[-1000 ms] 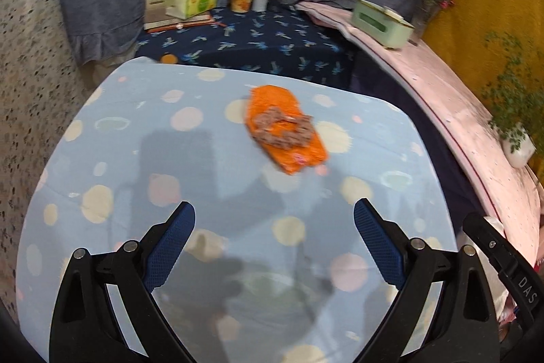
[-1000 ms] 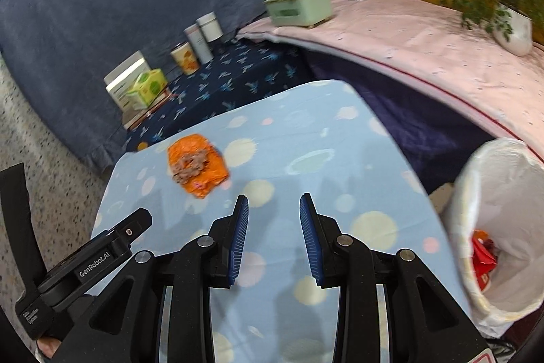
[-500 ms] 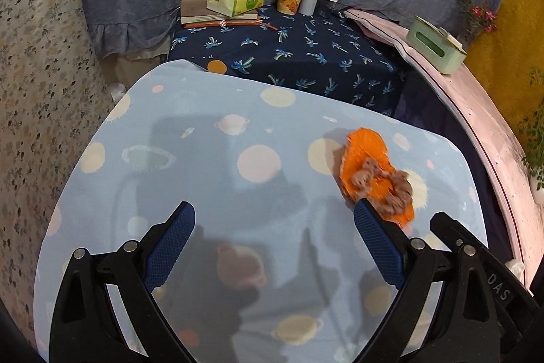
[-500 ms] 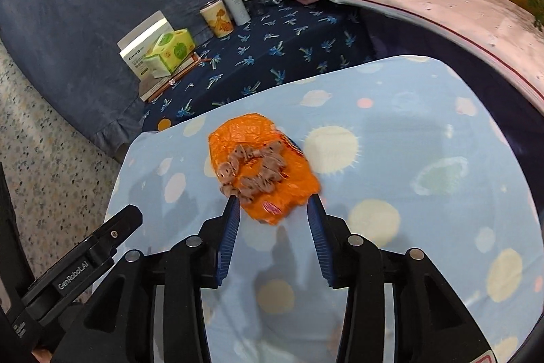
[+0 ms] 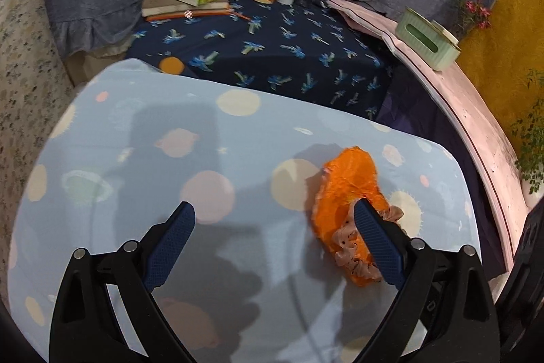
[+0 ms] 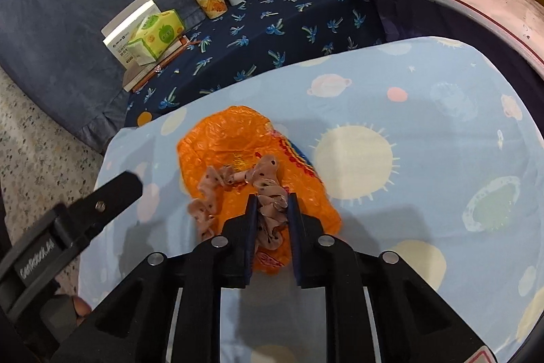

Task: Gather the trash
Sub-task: 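Grasp the pink scrunchie with the right gripper while the left gripper grasps the orange bag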

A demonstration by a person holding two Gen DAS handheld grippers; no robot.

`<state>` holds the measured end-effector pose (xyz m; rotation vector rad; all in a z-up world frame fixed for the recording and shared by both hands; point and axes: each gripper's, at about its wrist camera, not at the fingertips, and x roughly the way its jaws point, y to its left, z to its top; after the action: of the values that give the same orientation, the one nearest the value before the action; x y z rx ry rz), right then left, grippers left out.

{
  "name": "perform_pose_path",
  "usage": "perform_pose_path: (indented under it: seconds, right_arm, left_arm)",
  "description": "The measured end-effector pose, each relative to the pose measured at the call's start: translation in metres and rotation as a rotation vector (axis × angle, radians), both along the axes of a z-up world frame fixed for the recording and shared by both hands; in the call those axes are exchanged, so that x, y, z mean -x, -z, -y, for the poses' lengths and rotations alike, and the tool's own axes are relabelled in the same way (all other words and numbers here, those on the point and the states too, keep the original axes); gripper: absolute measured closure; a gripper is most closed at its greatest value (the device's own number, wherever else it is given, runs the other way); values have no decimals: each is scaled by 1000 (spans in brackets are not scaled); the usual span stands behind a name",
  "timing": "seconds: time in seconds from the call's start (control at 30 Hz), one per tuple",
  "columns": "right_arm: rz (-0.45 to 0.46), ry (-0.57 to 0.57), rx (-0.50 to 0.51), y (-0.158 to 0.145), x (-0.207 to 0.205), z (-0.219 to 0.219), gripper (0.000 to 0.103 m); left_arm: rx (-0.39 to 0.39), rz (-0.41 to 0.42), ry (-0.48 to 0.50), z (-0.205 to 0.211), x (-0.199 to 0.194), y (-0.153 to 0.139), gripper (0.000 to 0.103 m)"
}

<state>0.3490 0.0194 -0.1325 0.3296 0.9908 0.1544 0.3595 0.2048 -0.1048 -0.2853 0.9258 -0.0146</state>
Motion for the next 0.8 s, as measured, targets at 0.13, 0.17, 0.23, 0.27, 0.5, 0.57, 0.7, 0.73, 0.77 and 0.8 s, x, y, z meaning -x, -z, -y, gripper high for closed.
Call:
perform_pose_path:
  seconds: [0.13, 0.17, 0.23, 0.27, 0.5, 0.57, 0.7, 0.73, 0.77, 0.8]
  right_arm:
    - [26, 27, 7, -2, 13, 19, 91]
    - [28, 36, 1, -2, 18, 26, 91]
    - [33, 62, 1, -2, 25, 39, 91]
    - [38, 76, 8, -2, 30, 45, 91]
    - [32, 154, 13, 1, 49, 83, 91]
    - [27, 164, 8, 3, 52, 89, 91]
    - [28, 175, 6, 2, 61, 95, 91]
    - [31, 179, 5, 1, 64, 97, 91]
    - [34, 182, 4, 0, 67, 99, 91]
    - [36, 187, -1, -2, 71, 102, 91]
  left_arm:
    - [6, -23, 50, 25, -9, 11, 13]
    - [6, -27, 60, 32, -11, 14, 13]
    - [5, -38, 77, 44, -14, 19, 13]
    - [2, -41, 84, 50, -16, 21, 13]
    - [-45, -79, 107, 80, -19, 37, 42]
    - [-53, -76, 112, 86, -15, 38, 60]
    - [-64, -78, 132, 94, -5, 36, 94]
    - [-60, -81, 136, 95, -2, 36, 95]
    - [-58, -81, 138, 97, 3, 34, 96]
    - [-57, -77, 144, 99, 8, 33, 98]
